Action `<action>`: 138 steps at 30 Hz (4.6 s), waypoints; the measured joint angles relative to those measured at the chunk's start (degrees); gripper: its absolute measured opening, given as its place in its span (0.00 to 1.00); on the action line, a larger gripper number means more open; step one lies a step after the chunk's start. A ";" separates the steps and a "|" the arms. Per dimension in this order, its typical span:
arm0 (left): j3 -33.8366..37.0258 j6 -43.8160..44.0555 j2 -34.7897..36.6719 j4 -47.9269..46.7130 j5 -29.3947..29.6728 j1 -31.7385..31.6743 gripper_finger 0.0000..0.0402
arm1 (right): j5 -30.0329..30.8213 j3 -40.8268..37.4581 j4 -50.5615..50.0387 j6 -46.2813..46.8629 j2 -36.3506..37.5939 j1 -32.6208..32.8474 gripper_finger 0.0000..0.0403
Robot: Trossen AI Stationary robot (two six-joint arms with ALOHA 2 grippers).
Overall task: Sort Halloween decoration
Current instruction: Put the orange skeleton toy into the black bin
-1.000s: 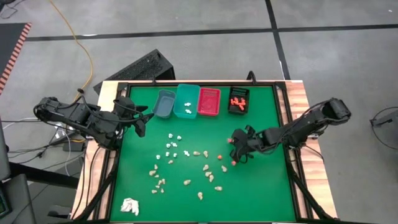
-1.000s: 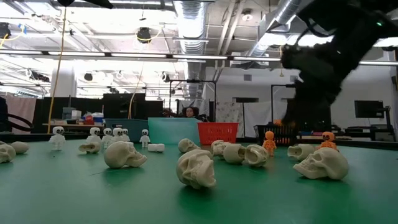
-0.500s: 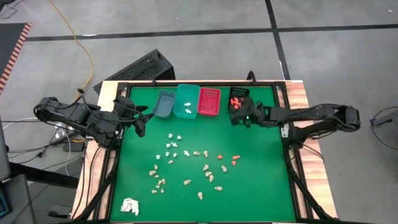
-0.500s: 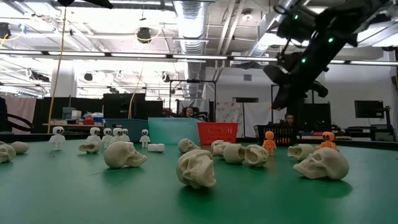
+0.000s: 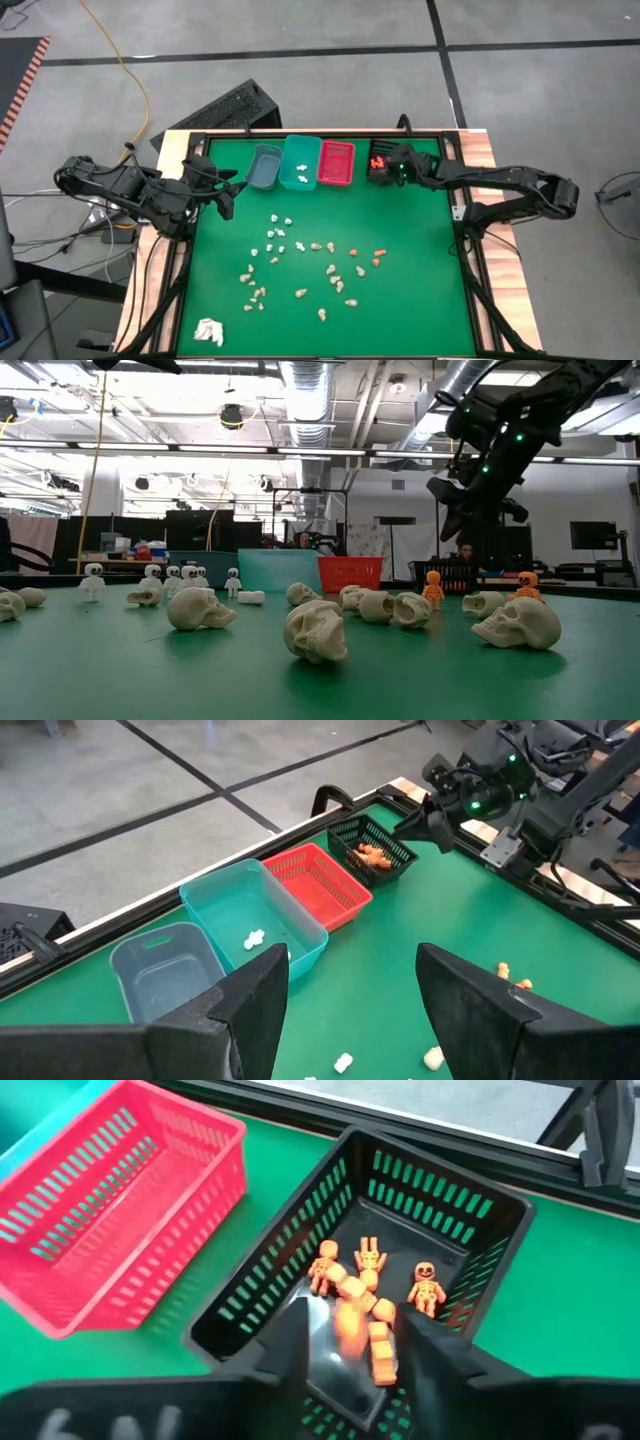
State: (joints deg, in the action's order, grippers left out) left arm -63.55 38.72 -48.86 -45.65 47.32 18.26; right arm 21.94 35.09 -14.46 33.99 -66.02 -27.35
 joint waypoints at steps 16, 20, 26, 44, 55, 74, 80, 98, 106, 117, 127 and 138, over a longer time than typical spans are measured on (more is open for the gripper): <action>-0.01 -0.30 0.00 -0.02 -0.38 0.01 0.52 | -25.47 0.04 2.70 -16.34 3.08 21.43 0.42; 0.00 -0.50 0.00 -0.05 -0.40 0.00 0.52 | -24.05 0.07 -2.10 -15.57 2.98 31.66 0.42; -0.01 -0.90 0.00 -0.09 -0.37 0.01 0.52 | -16.40 0.04 -8.98 -13.23 2.93 41.25 0.42; 0.00 0.07 -0.02 -0.09 -0.55 0.02 0.52 | -18.14 0.04 -5.13 -19.01 -7.10 43.85 0.42; 0.00 0.57 -0.02 -0.09 -0.49 0.01 0.52 | -18.63 0.22 -3.55 -18.72 -15.23 43.66 0.41; 0.00 -0.09 -0.02 -0.15 -0.44 0.02 0.52 | -15.88 -0.10 -3.59 -8.03 -10.36 42.52 0.04; -0.02 -0.07 -0.02 -0.15 -0.40 0.00 0.52 | -12.18 -0.02 -3.31 -6.43 -3.40 36.58 0.03; 0.00 0.13 -0.02 -0.15 -0.02 0.00 0.52 | -3.77 0.04 -3.06 -3.84 1.68 4.78 0.05; -0.01 0.11 -0.02 -0.15 0.10 0.01 0.52 | -5.55 0.07 -2.77 -7.64 0.07 -0.29 0.26; 0.00 0.09 -0.02 -0.13 0.52 0.00 0.52 | -22.34 0.11 1.81 -15.52 0.91 2.89 0.44; -0.01 0.07 -0.02 -0.55 0.50 0.01 0.52 | -34.70 0.11 4.48 -17.53 1.99 28.12 0.39; 0.00 -0.09 -0.02 -1.25 0.73 0.02 0.52 | -16.56 0.11 4.20 -18.94 1.97 47.79 0.39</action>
State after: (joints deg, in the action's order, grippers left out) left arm -63.55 38.63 -48.88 -46.89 48.05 18.28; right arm 5.38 35.20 -10.25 15.04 -64.05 20.44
